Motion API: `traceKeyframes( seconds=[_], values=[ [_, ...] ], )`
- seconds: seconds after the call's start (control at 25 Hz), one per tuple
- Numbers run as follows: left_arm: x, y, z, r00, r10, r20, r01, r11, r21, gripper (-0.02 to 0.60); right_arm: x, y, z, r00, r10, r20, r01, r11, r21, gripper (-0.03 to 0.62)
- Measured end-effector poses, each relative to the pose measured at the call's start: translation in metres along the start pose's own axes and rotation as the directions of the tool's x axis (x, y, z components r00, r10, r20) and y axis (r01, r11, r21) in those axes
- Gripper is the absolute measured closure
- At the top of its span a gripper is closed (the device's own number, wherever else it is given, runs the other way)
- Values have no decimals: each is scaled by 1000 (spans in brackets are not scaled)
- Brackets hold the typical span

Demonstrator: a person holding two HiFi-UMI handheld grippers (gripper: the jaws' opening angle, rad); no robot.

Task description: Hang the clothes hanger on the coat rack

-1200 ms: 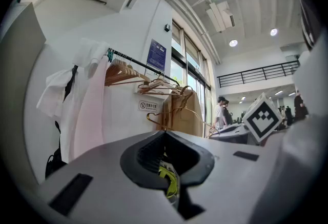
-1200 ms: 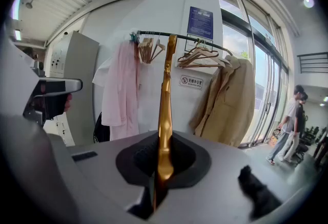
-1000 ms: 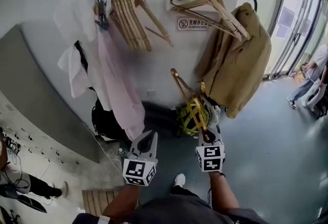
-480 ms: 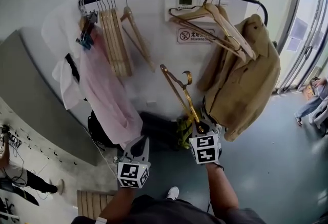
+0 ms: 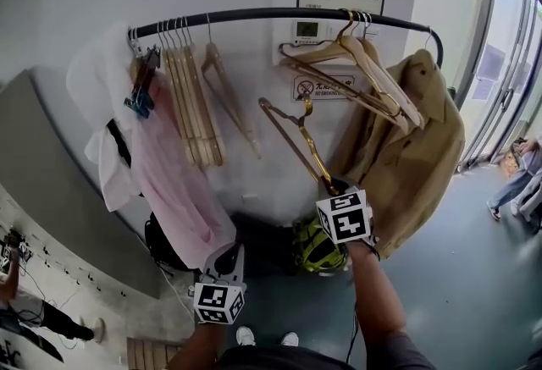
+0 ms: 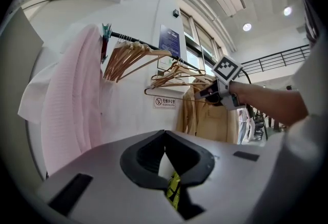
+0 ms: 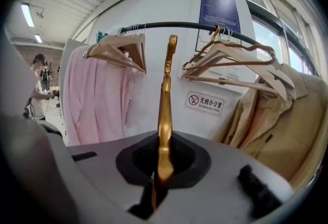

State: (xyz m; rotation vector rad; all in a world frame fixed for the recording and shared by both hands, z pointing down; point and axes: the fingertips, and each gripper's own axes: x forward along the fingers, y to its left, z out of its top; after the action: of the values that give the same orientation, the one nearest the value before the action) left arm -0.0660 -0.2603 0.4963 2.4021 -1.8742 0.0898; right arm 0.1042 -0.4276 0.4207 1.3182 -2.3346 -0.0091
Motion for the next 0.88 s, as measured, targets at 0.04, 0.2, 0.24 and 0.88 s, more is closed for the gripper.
traceKeyframes(
  seconds=[0.04, 0.2, 0.24, 0.88],
  values=[
    [4, 2, 1, 1000, -8, 0, 8, 1000, 2, 572, 3, -4, 14, 1000, -3, 9, 3, 1000, 4, 577],
    [15, 7, 7, 999, -46, 5, 46, 999, 18, 572, 7, -21, 69, 999, -18, 41, 18, 1000, 11, 577],
    [17, 8, 9, 999, -53, 5, 53, 998, 23, 572, 7, -26, 82, 999, -19, 48, 19, 1000, 16, 577],
    [22, 15, 7, 989, -146, 11, 146, 989, -3, 572, 12, -55, 216, 996, -75, 42, 76, 997, -8, 577]
  ],
)
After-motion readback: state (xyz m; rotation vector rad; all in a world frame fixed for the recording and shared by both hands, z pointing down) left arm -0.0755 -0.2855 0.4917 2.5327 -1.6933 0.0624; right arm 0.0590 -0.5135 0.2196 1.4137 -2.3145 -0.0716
